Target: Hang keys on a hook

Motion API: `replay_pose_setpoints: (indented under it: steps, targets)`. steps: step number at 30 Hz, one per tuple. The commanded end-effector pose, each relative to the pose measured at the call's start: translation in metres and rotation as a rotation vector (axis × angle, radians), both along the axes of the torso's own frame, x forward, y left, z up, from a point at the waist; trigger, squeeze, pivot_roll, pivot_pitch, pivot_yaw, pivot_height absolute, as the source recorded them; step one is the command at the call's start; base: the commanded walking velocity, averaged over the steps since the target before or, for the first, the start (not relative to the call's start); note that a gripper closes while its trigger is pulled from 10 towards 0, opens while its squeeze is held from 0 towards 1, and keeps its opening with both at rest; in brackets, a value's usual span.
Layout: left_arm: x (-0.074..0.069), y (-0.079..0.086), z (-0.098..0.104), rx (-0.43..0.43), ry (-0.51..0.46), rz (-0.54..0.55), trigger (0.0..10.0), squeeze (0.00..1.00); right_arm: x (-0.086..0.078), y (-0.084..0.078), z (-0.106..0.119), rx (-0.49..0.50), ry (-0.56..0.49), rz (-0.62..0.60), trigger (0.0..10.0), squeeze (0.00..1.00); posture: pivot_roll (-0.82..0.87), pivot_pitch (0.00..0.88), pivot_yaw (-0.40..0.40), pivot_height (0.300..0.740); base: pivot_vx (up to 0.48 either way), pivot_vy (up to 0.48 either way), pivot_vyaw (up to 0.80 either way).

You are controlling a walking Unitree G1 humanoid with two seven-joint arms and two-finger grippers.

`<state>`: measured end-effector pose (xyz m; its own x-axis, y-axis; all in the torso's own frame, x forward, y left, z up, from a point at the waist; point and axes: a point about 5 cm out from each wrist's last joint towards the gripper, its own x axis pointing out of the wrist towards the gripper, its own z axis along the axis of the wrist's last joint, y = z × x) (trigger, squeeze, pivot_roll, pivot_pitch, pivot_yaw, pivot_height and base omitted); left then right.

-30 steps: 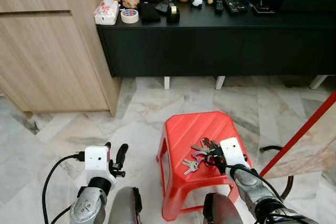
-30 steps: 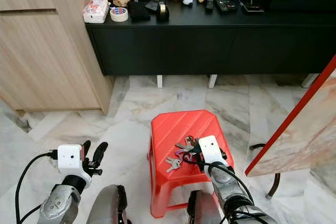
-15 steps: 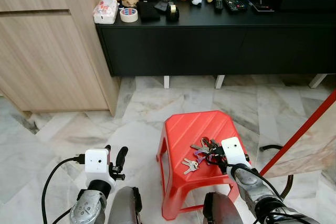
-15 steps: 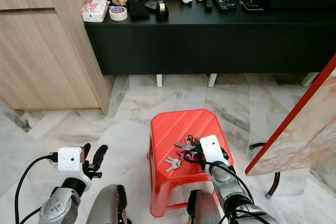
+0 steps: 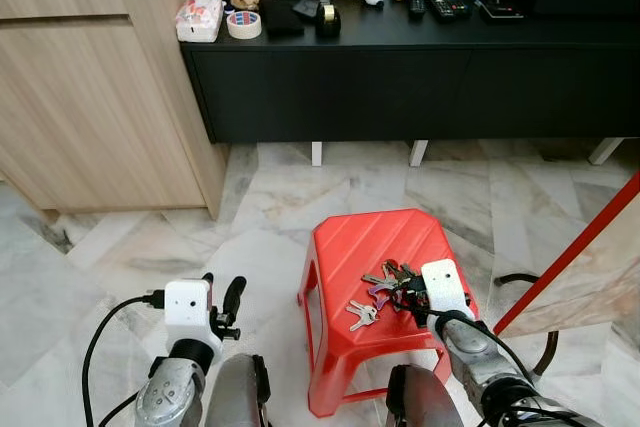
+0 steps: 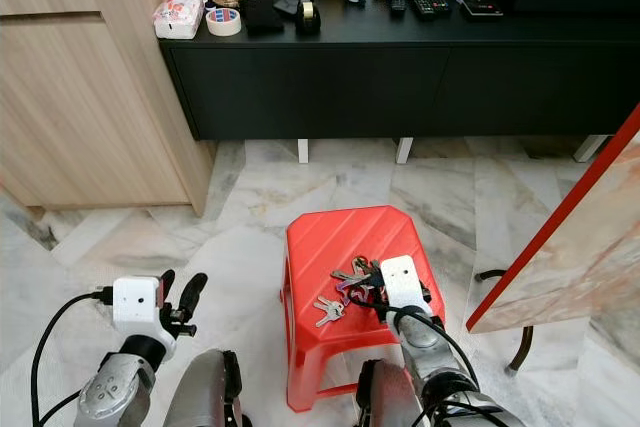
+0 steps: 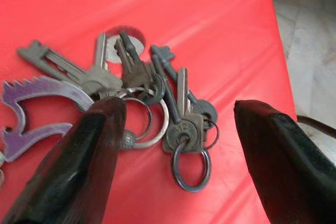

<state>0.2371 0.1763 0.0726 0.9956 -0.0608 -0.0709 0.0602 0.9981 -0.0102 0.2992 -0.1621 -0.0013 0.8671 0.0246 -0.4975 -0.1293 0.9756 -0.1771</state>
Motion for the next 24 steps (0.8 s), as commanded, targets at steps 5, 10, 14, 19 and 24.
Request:
replay_pose_setpoints:
  steps: [5,10,14,19,24]
  targets:
    - [0.0,-0.002,-0.004,0.025,0.022,-0.011,10.0,0.0,-0.008,-0.002,-0.007,0.0,0.012,-0.007,10.0,0.0,0.1,0.118,-0.034,0.593,0.0,0.0,0.0]
    - [0.0,-0.002,-0.004,0.027,0.02,-0.01,10.0,0.0,-0.013,-0.013,-0.011,-0.058,0.025,-0.067,10.0,0.0,0.1,0.115,-0.035,0.593,0.0,0.0,0.0]
    - [0.0,-0.002,-0.004,0.032,0.018,-0.01,10.0,0.0,-0.011,-0.017,-0.006,-0.044,-0.019,-0.096,10.0,0.0,0.1,0.115,-0.035,0.593,0.0,0.0,0.0]
    - [0.0,-0.001,-0.003,0.035,0.014,-0.01,10.0,0.0,-0.01,-0.011,-0.005,-0.025,-0.038,-0.057,10.0,0.0,0.1,0.113,-0.035,0.593,0.0,0.0,0.0]
    - [0.001,-0.002,-0.003,0.036,0.013,-0.015,10.0,0.0,-0.01,-0.008,-0.006,-0.029,-0.025,-0.057,10.0,0.0,0.1,0.11,-0.034,0.593,0.0,0.0,0.0]
